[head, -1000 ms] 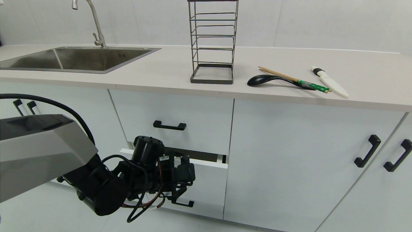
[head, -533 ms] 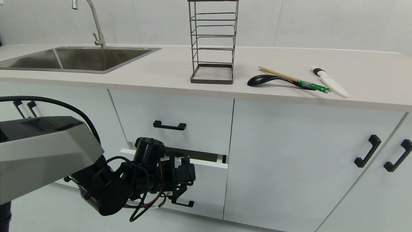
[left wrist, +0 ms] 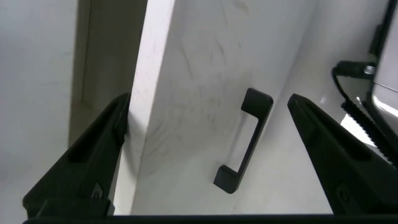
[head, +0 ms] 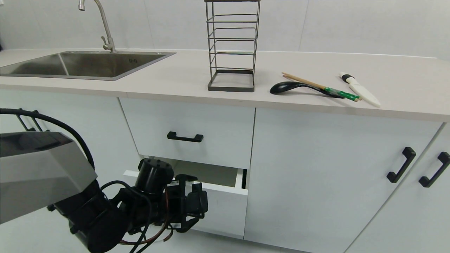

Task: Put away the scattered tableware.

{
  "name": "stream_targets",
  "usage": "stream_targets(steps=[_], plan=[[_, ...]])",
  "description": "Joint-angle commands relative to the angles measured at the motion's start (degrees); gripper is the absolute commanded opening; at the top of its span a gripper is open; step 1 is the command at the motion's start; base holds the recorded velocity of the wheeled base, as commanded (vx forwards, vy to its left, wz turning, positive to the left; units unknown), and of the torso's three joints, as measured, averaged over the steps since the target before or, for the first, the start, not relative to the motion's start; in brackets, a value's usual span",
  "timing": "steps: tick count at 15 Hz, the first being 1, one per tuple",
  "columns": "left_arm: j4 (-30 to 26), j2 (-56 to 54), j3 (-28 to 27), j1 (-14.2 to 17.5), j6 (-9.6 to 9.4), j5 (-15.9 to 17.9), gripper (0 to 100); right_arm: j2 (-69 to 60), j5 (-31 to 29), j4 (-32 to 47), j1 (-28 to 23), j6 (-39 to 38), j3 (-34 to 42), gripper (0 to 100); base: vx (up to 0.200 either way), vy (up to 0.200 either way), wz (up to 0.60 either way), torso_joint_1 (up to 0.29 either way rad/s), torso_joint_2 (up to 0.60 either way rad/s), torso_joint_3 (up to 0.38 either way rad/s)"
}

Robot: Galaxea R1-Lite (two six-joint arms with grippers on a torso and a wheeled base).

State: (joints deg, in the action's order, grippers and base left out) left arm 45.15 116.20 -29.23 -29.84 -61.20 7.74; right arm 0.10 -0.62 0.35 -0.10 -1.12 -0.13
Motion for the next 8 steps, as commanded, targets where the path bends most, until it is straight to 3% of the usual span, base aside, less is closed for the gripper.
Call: stream_targets(steps=[1,5,8], plan=[[-0.42,-5.19,5.68,-1.36,0.11,-0.01,100,0.08,0.01,0.0,0.01,-0.02,-0.04,0,0.0,0.0,0.0,0.0,0.0,0.0],[-0.51,-14.6,16.58,-4.17,0.11,-0.09,100,0.08,0.01,0.0,0.01,-0.02,-0.04,0,0.0,0.0,0.0,0.0,0.0,0.0],[-0.42,-15.39,17.1,-4.17,0.11,-0.27,100,0.08,0.01,0.0,0.01,-0.02,0.05,0,0.0,0.0,0.0,0.0,0.0,0.0]])
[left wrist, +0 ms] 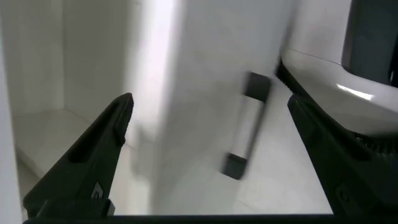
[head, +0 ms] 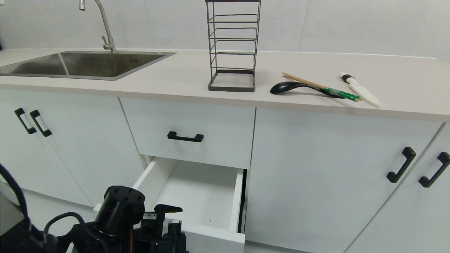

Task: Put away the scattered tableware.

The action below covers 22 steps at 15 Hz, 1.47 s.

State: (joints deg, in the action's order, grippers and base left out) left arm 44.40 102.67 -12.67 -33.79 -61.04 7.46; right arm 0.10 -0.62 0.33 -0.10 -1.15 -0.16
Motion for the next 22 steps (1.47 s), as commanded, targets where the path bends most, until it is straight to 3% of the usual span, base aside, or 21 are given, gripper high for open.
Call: stream_targets(steps=[1,5,9,11,12,14,17,19,22], plan=[[0.43,-1.16,-0.34,-0.13,-0.05,-0.08,100,0.08,0.01,0.02,0.01,0.0,-0.02,0,0.0,0.0,0.0,0.0,0.0,0.0],[0.43,2.62,-4.56,0.31,-0.05,-0.08,100,0.08,0.01,0.02,0.01,0.0,0.07,0,0.0,0.0,0.0,0.0,0.0,0.0],[0.34,1.39,-3.51,-1.19,-0.13,0.27,100,0.08,0.01,0.02,0.01,0.0,-0.02,0,0.0,0.0,0.0,0.0,0.0,0.0],[-0.45,-0.1,-2.63,-2.95,1.36,0.27,100,0.08,0.01,0.02,0.01,0.0,0.07,0,0.0,0.0,0.0,0.0,0.0,0.0],[-0.1,0.51,-2.63,-2.51,3.21,0.27,100,0.08,0.01,0.02,0.01,0.0,-0.02,0,0.0,0.0,0.0,0.0,0.0,0.0],[0.25,3.33,-4.47,-1.8,4.79,0.36,100,0.08,0.01,0.02,0.01,0.0,-0.02,0,0.0,0.0,0.0,0.0,0.0,0.0],[0.6,3.59,-5.62,-2.07,4.7,0.27,100,0.08,0.01,0.02,0.01,0.0,0.07,0,0.0,0.0,0.0,0.0,0.0,0.0],[1.22,4.38,-9.13,-1.45,4.7,0.1,100,0.08,0.01,0.02,0.01,0.0,-0.02,0,0.0,0.0,0.0,0.0,0.0,0.0],[1.22,7.63,-9.31,-1.01,4.52,0.19,100,0.08,0.01,0.02,0.01,0.0,-0.02,0,0.0,0.0,0.0,0.0,0.0,0.0]])
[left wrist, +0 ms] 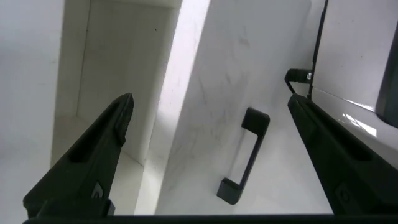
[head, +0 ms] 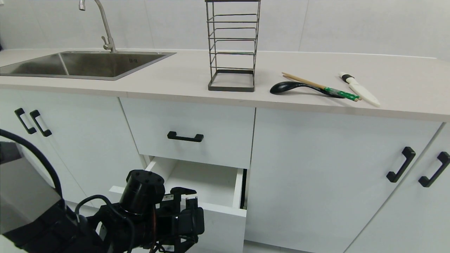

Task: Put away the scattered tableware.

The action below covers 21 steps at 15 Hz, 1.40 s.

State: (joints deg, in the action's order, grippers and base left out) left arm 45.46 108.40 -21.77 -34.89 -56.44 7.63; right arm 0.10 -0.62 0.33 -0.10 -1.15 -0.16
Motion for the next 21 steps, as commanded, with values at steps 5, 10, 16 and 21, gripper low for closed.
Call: stream_targets(steps=[5,10,16,21], plan=[[0.16,-1.17,4.55,-0.79,-0.07,0.1,100,0.08,0.01,0.02,0.01,0.0,-0.02,0,0.0,0.0,0.0,0.0,0.0,0.0],[-0.55,-6.53,6.66,-1.41,0.28,0.1,100,0.08,0.01,0.02,0.01,0.0,-0.02,0,0.0,0.0,0.0,0.0,0.0,0.0],[0.07,-9.35,4.9,-4.22,4.85,4.85,100,0.08,0.01,0.02,0.01,0.0,-0.02,0,0.0,0.0,0.0,0.0,0.0,0.0],[-0.02,-18.93,2.26,-2.99,27.88,5.99,100,0.08,0.01,0.02,0.01,0.0,-0.02,0,0.0,0.0,0.0,0.0,0.0,0.0]])
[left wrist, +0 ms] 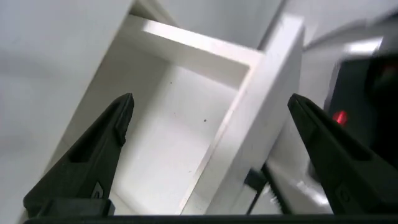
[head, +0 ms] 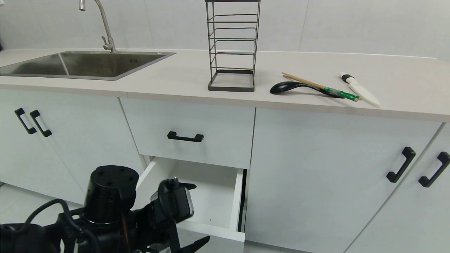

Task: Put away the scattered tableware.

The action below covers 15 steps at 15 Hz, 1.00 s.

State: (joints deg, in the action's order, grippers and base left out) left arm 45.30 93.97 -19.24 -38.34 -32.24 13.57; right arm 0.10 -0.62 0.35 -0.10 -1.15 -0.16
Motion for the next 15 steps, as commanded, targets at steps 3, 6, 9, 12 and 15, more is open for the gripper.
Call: stream_targets(steps=[3,6,9,12,15], plan=[[4.18,-8.97,0.25,1.69,22.58,2.52,100,0.08,0.01,0.0,0.01,0.0,-0.02,0,0.0,0.0,0.0,0.0,0.0,0.0],[10.07,-11.0,2.27,7.14,36.29,2.25,100,0.08,0.01,0.0,0.01,0.0,-0.02,0,0.0,0.0,0.0,0.0,0.0,0.0],[18.16,-12.4,10.1,12.06,34.88,0.32,100,0.08,0.01,0.0,0.01,0.0,-0.02,0,0.0,0.0,0.0,0.0,0.0,0.0],[18.16,-20.84,11.5,18.3,33.12,-0.3,100,0.08,0.01,0.0,0.01,0.0,0.07,0,0.0,0.0,0.0,0.0,0.0,0.0],[16.66,-29.8,16.95,23.13,29.52,-0.3,100,0.08,0.01,0.0,0.01,0.0,-0.02,0,0.0,0.0,0.0,0.0,0.0,0.0]])
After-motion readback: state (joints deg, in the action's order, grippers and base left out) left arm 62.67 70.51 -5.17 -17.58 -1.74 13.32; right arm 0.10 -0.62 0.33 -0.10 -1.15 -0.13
